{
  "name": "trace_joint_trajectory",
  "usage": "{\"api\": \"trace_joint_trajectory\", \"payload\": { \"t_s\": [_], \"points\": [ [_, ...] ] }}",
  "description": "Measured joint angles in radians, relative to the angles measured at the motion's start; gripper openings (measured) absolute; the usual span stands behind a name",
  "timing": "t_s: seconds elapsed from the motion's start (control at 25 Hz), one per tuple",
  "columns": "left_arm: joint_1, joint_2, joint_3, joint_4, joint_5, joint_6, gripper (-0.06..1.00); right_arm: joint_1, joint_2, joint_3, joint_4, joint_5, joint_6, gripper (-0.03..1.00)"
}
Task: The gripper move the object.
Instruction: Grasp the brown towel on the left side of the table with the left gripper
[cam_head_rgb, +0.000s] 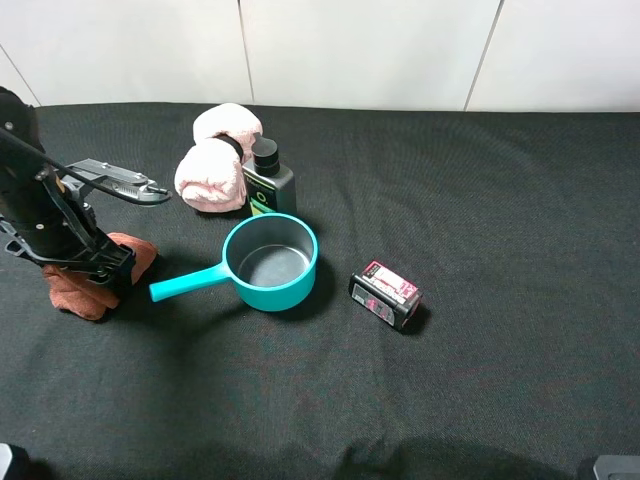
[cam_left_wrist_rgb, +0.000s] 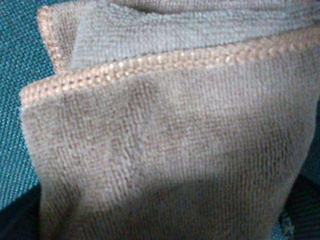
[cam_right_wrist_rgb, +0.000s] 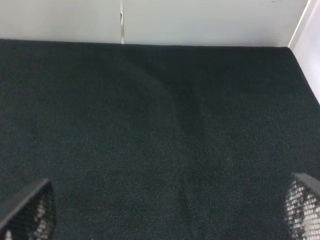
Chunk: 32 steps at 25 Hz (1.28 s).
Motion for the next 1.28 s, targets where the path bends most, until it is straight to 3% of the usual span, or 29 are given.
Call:
{"api": "trace_joint_trajectory", "payload": {
  "t_s": [1.28],
  "points": [
    [-0.008, 0.093, -0.029, -0.008, 0.035, -0.011, 0.88, 0.000, 0.000, 0.000, 0.000, 0.000, 0.000, 0.69]
  ]
}}
